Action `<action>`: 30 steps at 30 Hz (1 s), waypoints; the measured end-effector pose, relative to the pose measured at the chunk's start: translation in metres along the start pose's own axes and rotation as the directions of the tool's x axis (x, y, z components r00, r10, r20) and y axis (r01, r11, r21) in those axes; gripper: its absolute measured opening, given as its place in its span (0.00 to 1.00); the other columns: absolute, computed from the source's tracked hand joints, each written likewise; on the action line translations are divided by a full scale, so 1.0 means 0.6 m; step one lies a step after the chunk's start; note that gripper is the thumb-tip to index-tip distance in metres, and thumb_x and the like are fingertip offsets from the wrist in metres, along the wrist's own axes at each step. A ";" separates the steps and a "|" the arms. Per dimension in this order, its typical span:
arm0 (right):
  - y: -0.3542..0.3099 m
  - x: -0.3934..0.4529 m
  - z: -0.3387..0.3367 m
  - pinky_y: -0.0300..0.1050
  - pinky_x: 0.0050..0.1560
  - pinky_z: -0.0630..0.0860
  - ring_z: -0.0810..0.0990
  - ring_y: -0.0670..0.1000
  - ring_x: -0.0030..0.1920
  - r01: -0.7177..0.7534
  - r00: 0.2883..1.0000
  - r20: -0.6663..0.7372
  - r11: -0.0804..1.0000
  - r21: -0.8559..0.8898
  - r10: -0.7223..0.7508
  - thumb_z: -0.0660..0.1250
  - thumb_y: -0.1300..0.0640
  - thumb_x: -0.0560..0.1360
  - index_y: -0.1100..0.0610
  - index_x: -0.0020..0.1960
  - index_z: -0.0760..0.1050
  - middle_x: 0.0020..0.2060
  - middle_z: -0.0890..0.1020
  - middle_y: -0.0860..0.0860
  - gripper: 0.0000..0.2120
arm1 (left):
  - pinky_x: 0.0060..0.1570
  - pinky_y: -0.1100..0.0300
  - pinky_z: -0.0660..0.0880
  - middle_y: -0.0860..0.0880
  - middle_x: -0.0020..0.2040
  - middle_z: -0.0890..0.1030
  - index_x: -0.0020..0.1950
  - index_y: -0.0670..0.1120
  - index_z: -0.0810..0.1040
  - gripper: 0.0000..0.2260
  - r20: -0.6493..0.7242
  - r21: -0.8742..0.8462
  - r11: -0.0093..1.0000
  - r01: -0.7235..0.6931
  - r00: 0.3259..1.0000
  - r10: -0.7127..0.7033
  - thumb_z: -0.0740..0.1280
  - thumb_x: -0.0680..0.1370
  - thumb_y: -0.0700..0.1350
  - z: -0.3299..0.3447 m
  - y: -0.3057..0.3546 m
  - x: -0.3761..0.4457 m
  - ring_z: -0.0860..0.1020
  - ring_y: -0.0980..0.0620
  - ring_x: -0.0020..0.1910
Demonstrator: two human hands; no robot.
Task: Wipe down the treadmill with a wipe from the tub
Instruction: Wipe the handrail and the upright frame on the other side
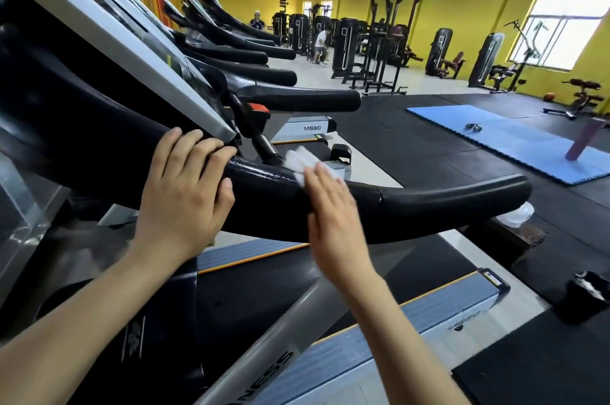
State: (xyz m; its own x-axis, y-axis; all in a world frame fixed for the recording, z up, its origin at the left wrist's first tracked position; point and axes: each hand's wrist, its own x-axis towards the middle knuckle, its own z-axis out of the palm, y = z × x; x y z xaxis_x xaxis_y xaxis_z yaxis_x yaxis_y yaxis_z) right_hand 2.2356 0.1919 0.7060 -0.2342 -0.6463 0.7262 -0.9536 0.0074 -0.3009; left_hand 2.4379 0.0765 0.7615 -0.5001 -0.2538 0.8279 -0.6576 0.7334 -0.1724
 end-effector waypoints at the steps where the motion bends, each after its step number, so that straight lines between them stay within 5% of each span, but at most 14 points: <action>1: -0.012 0.001 0.007 0.51 0.80 0.54 0.61 0.52 0.79 0.054 0.998 -0.018 0.998 0.017 -0.054 0.55 0.64 0.75 0.60 0.78 0.65 0.77 0.66 0.56 0.30 | 0.79 0.42 0.55 0.40 0.64 0.78 0.68 0.40 0.77 0.18 -0.003 0.000 1.000 0.000 1.000 0.000 0.58 0.81 0.45 0.001 0.002 0.000 0.72 0.36 0.70; 5: 0.017 0.004 0.013 0.51 0.78 0.61 0.66 0.49 0.77 0.120 0.985 -0.135 0.989 0.081 -0.109 0.61 0.71 0.80 0.60 0.74 0.71 0.74 0.71 0.54 0.24 | 0.78 0.41 0.55 0.39 0.64 0.79 0.68 0.39 0.77 0.18 -0.006 -0.009 1.000 0.017 1.000 -0.017 0.58 0.81 0.44 -0.001 0.008 0.002 0.71 0.36 0.70; 9: 0.145 -0.040 -0.007 0.55 0.75 0.65 0.70 0.52 0.74 -0.176 0.946 -0.274 0.984 0.015 0.174 0.61 0.75 0.75 0.59 0.71 0.75 0.71 0.75 0.53 0.27 | 0.78 0.39 0.54 0.38 0.65 0.78 0.68 0.38 0.76 0.19 0.019 0.003 1.000 0.030 0.999 -0.030 0.58 0.81 0.44 -0.005 0.009 0.000 0.69 0.35 0.72; 12: 0.142 -0.034 -0.003 0.58 0.74 0.65 0.71 0.54 0.73 -0.351 0.872 -0.338 0.933 0.074 0.355 0.57 0.74 0.73 0.60 0.69 0.76 0.69 0.76 0.54 0.28 | 0.78 0.38 0.53 0.38 0.66 0.78 0.68 0.37 0.76 0.19 0.024 0.000 0.999 0.044 0.999 -0.044 0.59 0.81 0.45 -0.008 0.020 0.002 0.68 0.35 0.74; 17: -0.013 -0.012 0.032 0.52 0.77 0.61 0.69 0.53 0.74 -0.027 0.969 -0.238 0.985 0.168 0.068 0.59 0.74 0.77 0.62 0.72 0.73 0.71 0.75 0.55 0.25 | 0.78 0.39 0.56 0.38 0.69 0.76 0.71 0.37 0.74 0.22 0.046 -0.099 0.994 -0.050 0.997 0.055 0.61 0.79 0.43 0.019 0.088 -0.004 0.68 0.36 0.74; 20: 0.038 -0.012 0.001 0.52 0.75 0.66 0.72 0.52 0.73 0.055 0.979 -0.203 0.991 0.119 -0.030 0.57 0.69 0.80 0.62 0.70 0.75 0.69 0.77 0.55 0.21 | 0.78 0.39 0.57 0.38 0.73 0.73 0.74 0.37 0.72 0.24 0.094 -0.141 0.981 -0.134 0.984 0.148 0.60 0.78 0.43 0.038 0.129 -0.013 0.66 0.36 0.76; 24: 0.239 -0.038 -0.077 0.42 0.70 0.68 0.77 0.55 0.65 -0.267 0.950 -0.164 0.964 0.013 0.266 0.59 0.69 0.73 0.59 0.65 0.78 0.63 0.80 0.55 0.22 | 0.77 0.39 0.58 0.39 0.73 0.73 0.74 0.38 0.72 0.24 0.106 -0.103 0.988 -0.112 0.987 0.123 0.60 0.78 0.43 0.050 0.153 -0.016 0.67 0.36 0.75; 27: 0.330 -0.040 -0.112 0.41 0.70 0.67 0.76 0.58 0.66 -0.536 0.839 -0.099 0.844 0.028 0.536 0.56 0.69 0.71 0.60 0.65 0.78 0.64 0.79 0.55 0.25 | 0.77 0.39 0.59 0.39 0.71 0.75 0.72 0.38 0.74 0.23 0.092 -0.081 0.994 -0.077 0.992 0.084 0.61 0.78 0.43 0.055 0.159 -0.013 0.69 0.37 0.74; 30: 0.286 -0.018 -0.087 0.45 0.64 0.69 0.77 0.59 0.60 -0.494 0.856 -0.137 0.867 0.068 0.498 0.55 0.64 0.73 0.60 0.60 0.79 0.57 0.81 0.55 0.20 | 0.76 0.38 0.60 0.39 0.68 0.76 0.70 0.38 0.75 0.21 0.073 -0.052 0.999 -0.006 0.997 0.010 0.63 0.77 0.43 0.061 0.176 -0.010 0.71 0.36 0.72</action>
State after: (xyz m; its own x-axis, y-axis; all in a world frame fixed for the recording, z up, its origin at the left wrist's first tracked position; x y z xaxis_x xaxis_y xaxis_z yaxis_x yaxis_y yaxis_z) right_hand 2.0648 0.2402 0.6789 -0.7017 -0.4449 0.5565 -0.6982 0.2738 -0.6615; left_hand 2.3512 0.1324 0.7189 -0.5467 -0.2920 0.7848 -0.6245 0.7665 -0.1498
